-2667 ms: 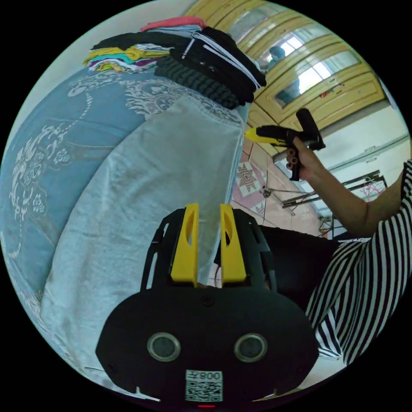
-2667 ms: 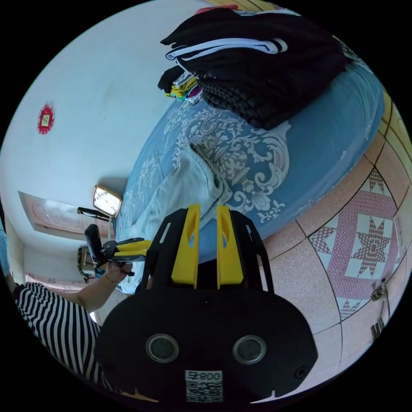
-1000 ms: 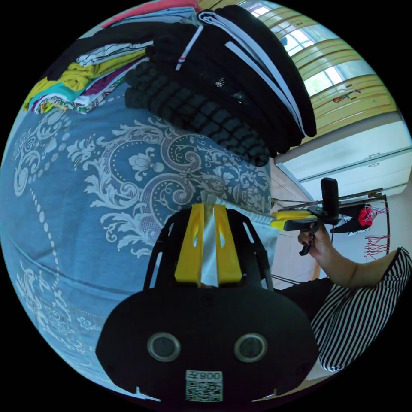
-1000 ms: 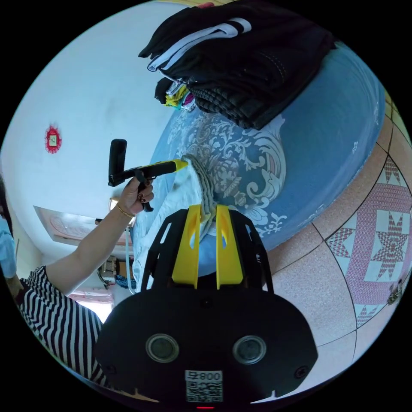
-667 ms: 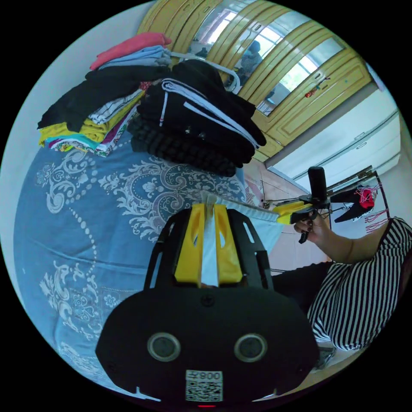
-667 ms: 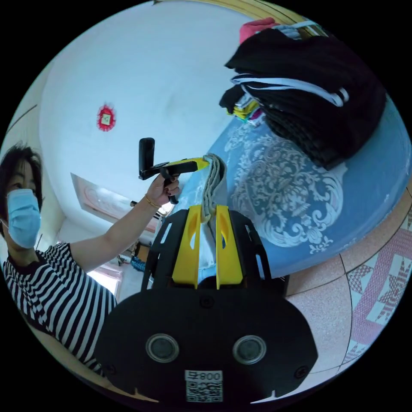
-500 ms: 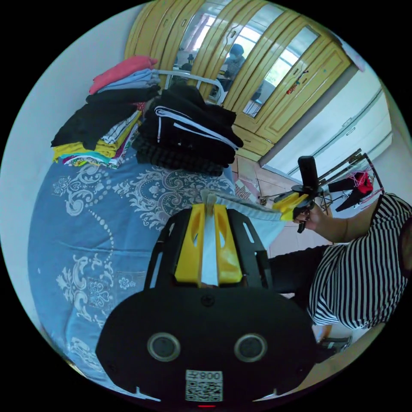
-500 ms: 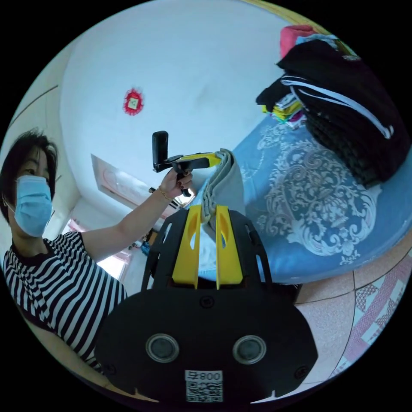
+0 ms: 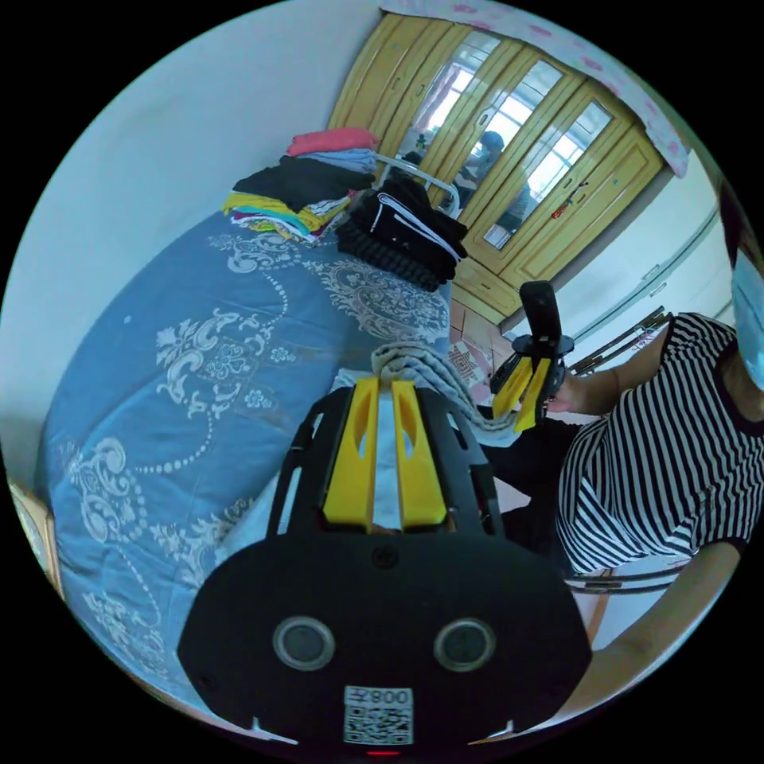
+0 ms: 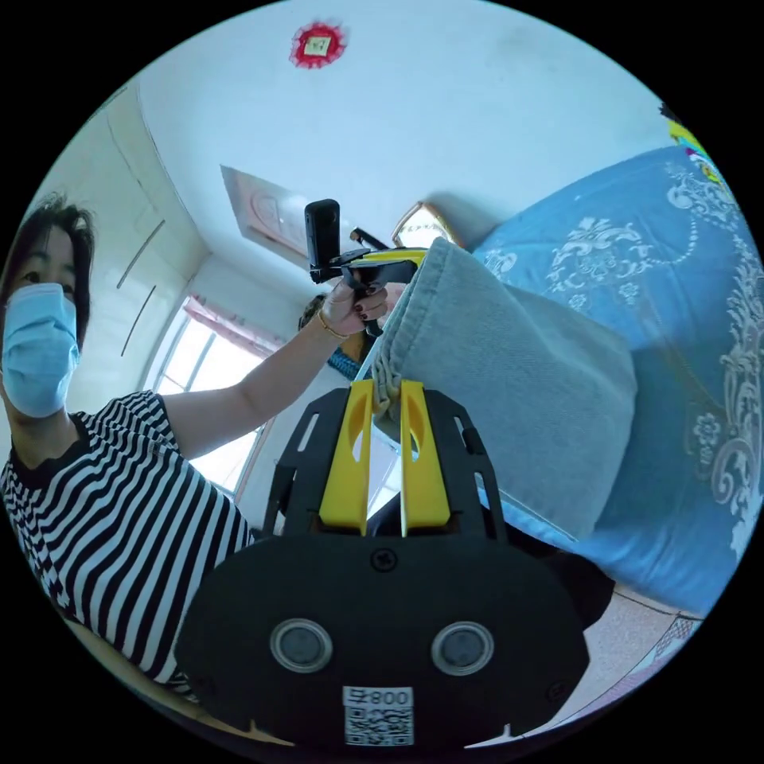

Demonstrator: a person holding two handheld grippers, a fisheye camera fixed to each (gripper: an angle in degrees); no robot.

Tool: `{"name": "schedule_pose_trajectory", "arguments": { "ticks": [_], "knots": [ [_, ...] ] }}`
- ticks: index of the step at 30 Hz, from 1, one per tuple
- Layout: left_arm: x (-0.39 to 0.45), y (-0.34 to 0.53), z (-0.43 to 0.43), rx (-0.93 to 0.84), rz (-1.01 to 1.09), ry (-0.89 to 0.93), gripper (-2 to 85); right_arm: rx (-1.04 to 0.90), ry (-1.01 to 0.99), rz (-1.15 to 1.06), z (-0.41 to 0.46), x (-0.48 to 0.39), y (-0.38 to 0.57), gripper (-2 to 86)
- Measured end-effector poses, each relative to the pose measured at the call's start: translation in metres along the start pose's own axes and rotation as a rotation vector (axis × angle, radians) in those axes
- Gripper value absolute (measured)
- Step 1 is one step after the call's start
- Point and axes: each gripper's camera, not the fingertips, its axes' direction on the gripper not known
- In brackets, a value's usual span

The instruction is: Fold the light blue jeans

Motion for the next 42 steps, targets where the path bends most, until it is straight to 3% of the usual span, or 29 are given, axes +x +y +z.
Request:
{"name": "schedule_pose_trajectory", "arguments": {
  "ticks": [10,16,19,22,24,28,32,36,40,42],
  "knots": [
    [-0.089,0.194,-0.024,0.034,-0.291,0.067,1.6,-0.291,0.020,0.016,0.176,0.040,-0.043,6.4],
    [-0.128,0.296,-0.018,-0.036,-0.541,-0.039,0.4,-0.445,0.099,0.065,0.262,0.076,-0.052,6.8],
    [-0.124,0.340,-0.035,0.080,-0.639,-0.059,0.3,-0.502,0.106,0.088,0.294,0.089,-0.056,7.4],
    [-0.095,0.359,-0.043,0.232,-0.576,-0.006,0.3,-0.528,0.063,0.062,0.313,0.093,-0.062,7.0],
    [-0.080,0.362,-0.035,0.214,-0.532,0.004,0.3,-0.548,0.014,0.041,0.323,0.092,-0.065,6.7],
    [-0.071,0.389,0.002,-0.048,-0.582,-0.093,0.2,-0.583,0.030,-0.029,0.323,0.083,-0.073,4.0],
    [-0.067,0.431,-0.011,0.063,-0.686,-0.046,0.1,-0.490,0.204,-0.082,0.285,0.091,-0.096,2.1],
    [-0.055,0.429,-0.030,0.189,-0.620,-0.042,0.1,-0.421,0.376,-0.071,0.254,0.125,-0.135,0.7],
    [-0.064,0.427,-0.024,0.131,-0.683,-0.217,0.0,-0.392,0.559,-0.032,0.253,0.157,-0.162,0.2],
    [-0.071,0.443,-0.015,0.106,-0.723,-0.208,0.0,-0.438,0.623,0.020,0.257,0.179,-0.165,0.1]
  ]
}}
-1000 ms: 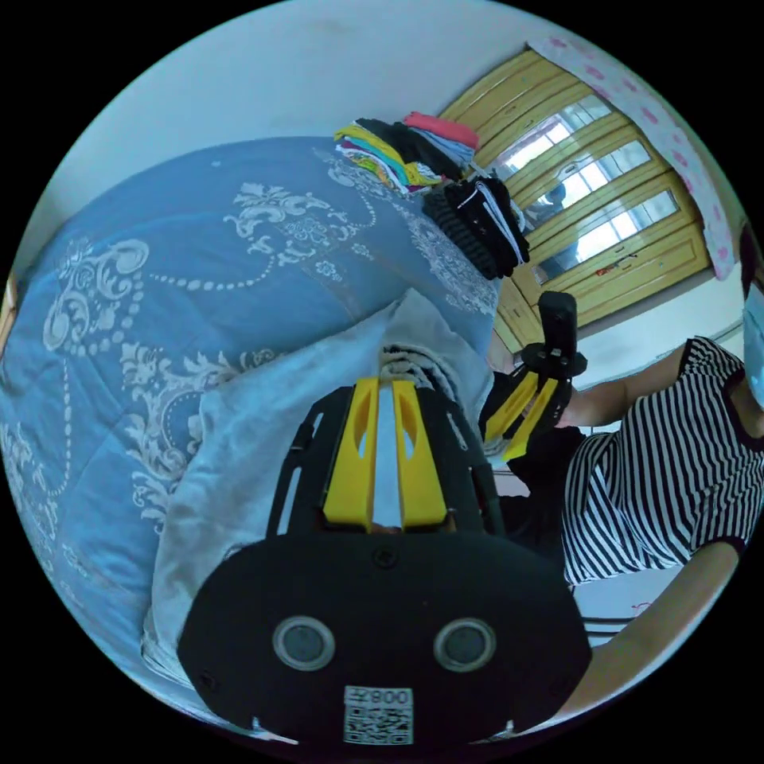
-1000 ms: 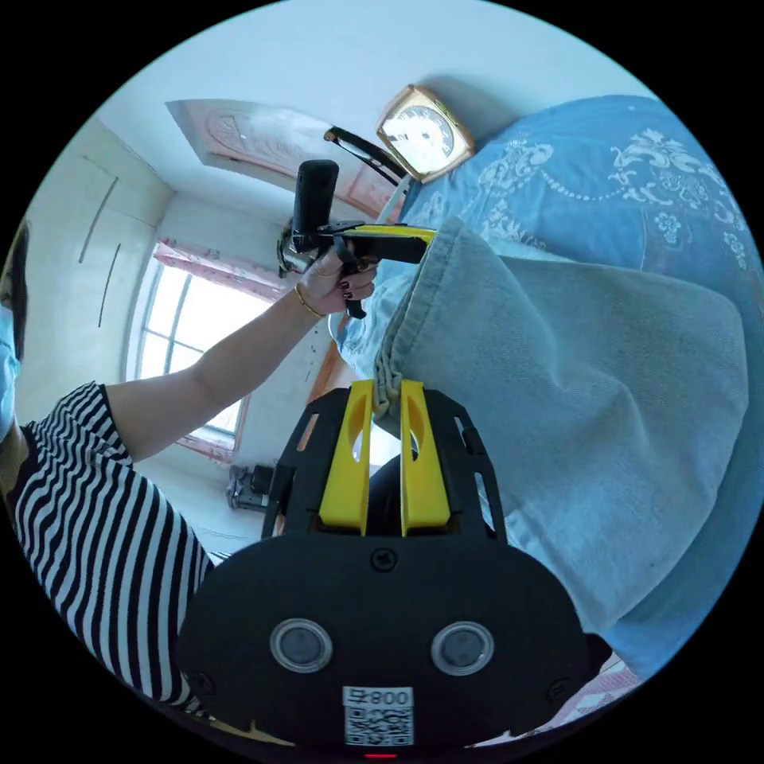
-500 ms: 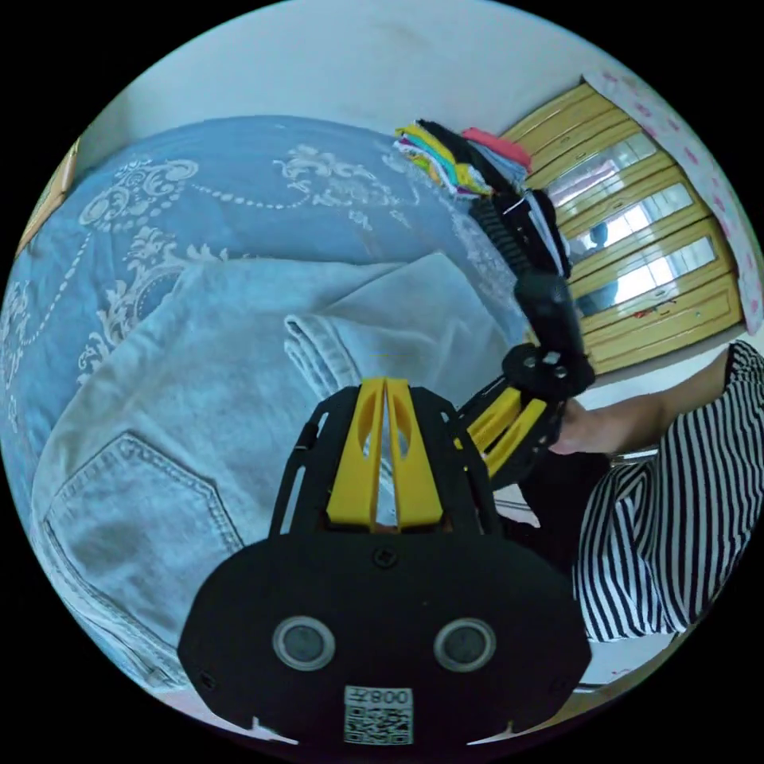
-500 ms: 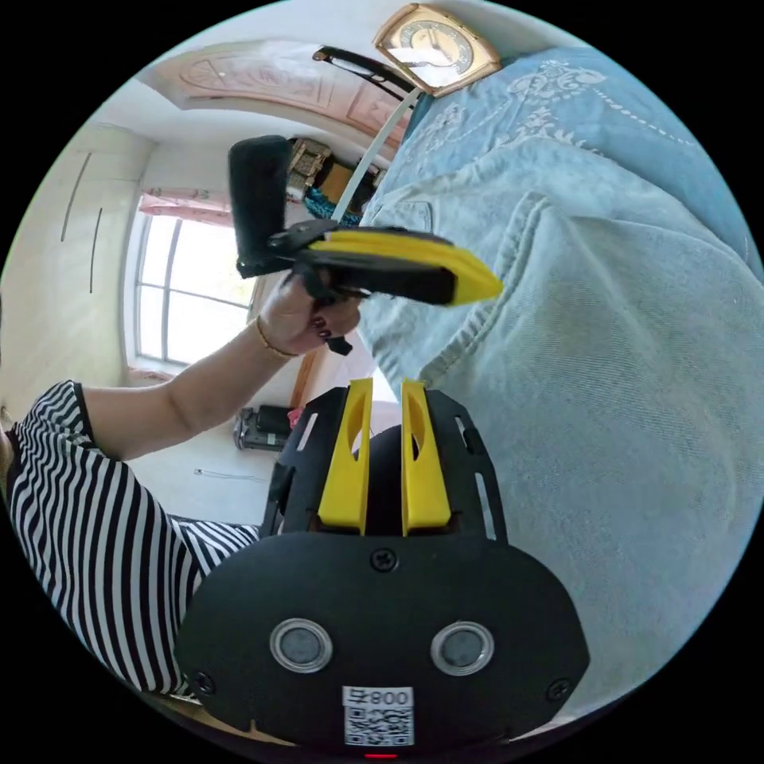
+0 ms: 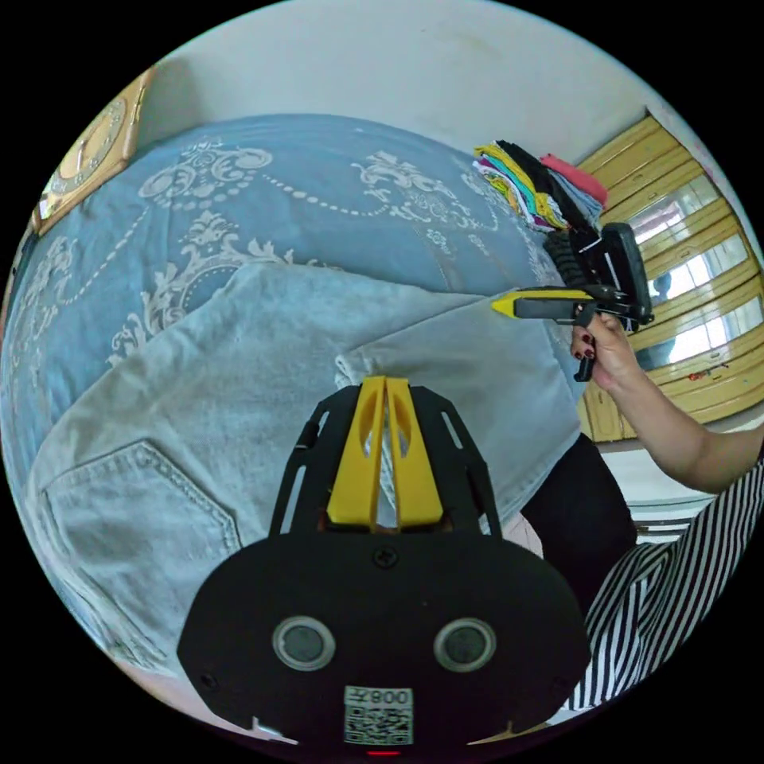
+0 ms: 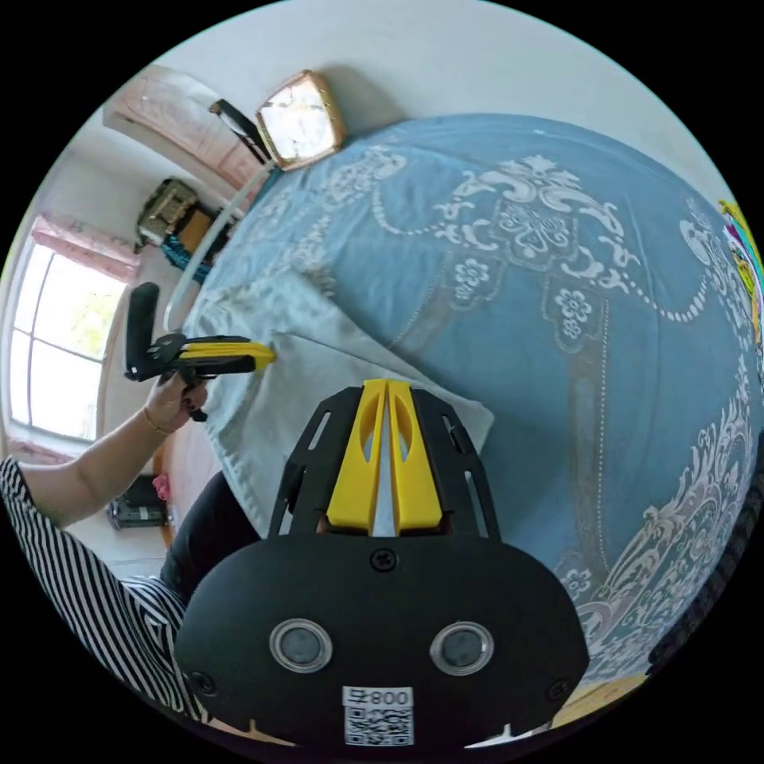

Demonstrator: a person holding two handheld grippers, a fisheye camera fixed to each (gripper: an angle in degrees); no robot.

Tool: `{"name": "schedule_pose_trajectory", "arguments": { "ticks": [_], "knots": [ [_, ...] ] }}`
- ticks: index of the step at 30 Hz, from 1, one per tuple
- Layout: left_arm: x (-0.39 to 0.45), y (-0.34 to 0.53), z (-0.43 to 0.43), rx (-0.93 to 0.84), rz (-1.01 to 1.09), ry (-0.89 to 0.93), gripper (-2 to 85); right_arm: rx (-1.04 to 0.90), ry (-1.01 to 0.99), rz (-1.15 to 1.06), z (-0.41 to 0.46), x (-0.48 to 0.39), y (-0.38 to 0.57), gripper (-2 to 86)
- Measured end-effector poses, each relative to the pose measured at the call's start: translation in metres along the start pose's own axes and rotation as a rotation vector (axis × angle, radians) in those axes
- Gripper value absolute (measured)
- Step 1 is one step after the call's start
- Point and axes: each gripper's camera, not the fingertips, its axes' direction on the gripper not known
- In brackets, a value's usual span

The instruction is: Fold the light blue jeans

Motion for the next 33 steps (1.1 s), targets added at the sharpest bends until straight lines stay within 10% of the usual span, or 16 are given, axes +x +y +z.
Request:
{"name": "schedule_pose_trajectory", "arguments": {
  "ticks": [17,33],
  "knots": [
    [0.053,0.124,-0.013,-0.019,-0.122,0.041,0.1,-0.026,-0.252,0.123,-0.027,0.061,0.097,0.1],
    [0.240,0.152,-0.002,0.032,0.182,0.115,9.2,0.102,-0.310,0.235,-0.085,0.144,0.146,2.8]
  ]
}}
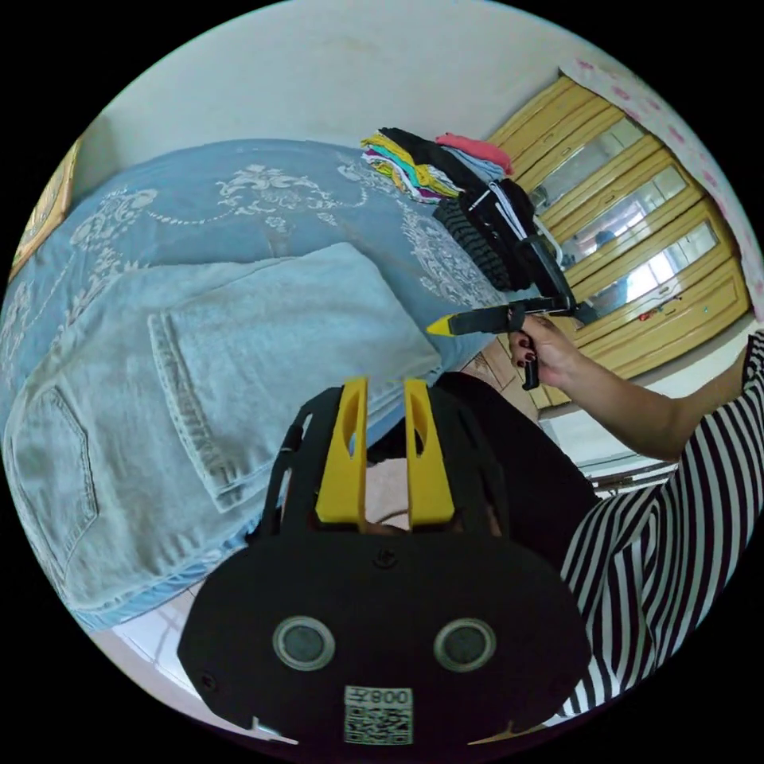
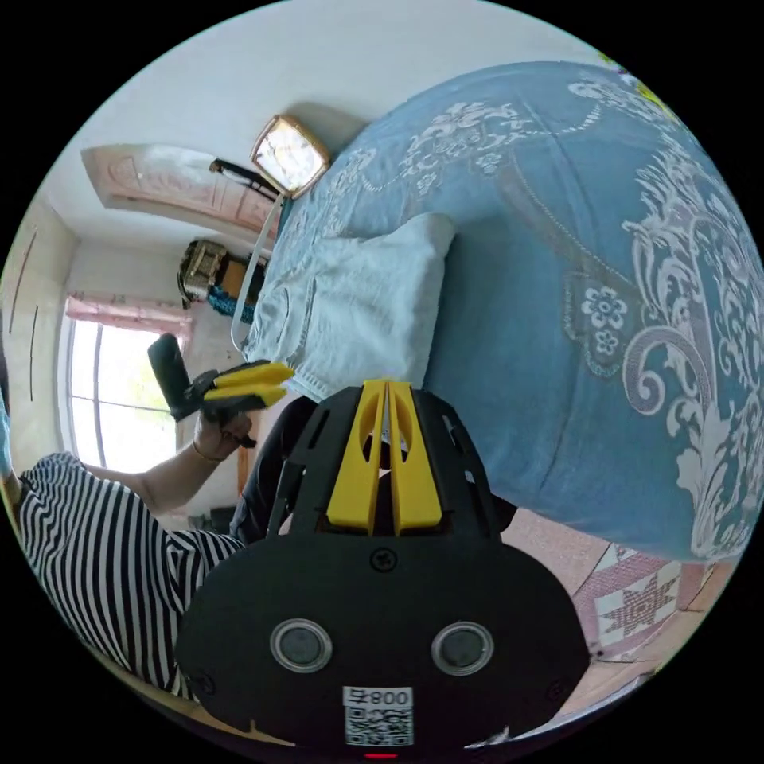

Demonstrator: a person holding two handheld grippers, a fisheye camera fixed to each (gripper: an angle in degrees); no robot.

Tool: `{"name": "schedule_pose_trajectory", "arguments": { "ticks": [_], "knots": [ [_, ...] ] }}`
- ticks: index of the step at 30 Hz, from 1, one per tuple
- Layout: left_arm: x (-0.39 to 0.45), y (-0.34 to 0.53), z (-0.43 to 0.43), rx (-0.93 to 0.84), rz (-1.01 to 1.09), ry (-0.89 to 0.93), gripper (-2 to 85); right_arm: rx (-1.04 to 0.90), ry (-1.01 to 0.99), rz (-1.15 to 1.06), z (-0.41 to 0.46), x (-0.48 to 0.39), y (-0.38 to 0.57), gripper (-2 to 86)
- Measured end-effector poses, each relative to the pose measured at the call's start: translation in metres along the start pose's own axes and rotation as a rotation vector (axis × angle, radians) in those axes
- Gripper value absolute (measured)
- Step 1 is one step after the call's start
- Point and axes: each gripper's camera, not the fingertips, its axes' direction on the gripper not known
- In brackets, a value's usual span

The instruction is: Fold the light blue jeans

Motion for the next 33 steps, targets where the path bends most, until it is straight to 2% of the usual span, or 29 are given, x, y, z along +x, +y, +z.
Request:
{"name": "schedule_pose_trajectory", "arguments": {
  "ticks": [2,6,9,14,19,22,25,33],
  "knots": [
    [0.039,-0.011,0.021,-0.031,0.088,0.011,13.5,0.003,-0.069,0.082,-0.006,0.023,0.002,4.9],
    [0.096,-0.023,0.052,-0.079,0.206,-0.046,14.7,-0.025,-0.165,0.165,-0.009,0.054,0.011,6.4],
    [0.134,-0.029,0.079,-0.121,0.252,-0.145,14.8,-0.045,-0.284,0.205,-0.008,0.071,0.012,6.8],
    [0.183,-0.036,0.118,-0.173,0.258,-0.406,10.5,-0.068,-0.313,0.168,-0.022,0.073,0.006,9.1],
    [0.205,-0.039,0.115,-0.121,0.203,-0.344,6.9,-0.114,-0.339,0.102,-0.042,0.076,-0.010,8.6],
    [0.209,-0.044,0.108,-0.081,0.136,-0.235,5.9,-0.004,-0.333,0.110,-0.063,0.093,-0.023,7.5],
    [0.225,-0.047,0.110,-0.063,0.146,-0.217,5.4,0.045,-0.298,0.141,-0.073,0.111,-0.050,9.9],
    [0.271,-0.062,0.128,-0.045,0.153,-0.210,5.3,-0.049,-0.313,0.146,-0.047,0.119,-0.122,10.4]
  ]
}}
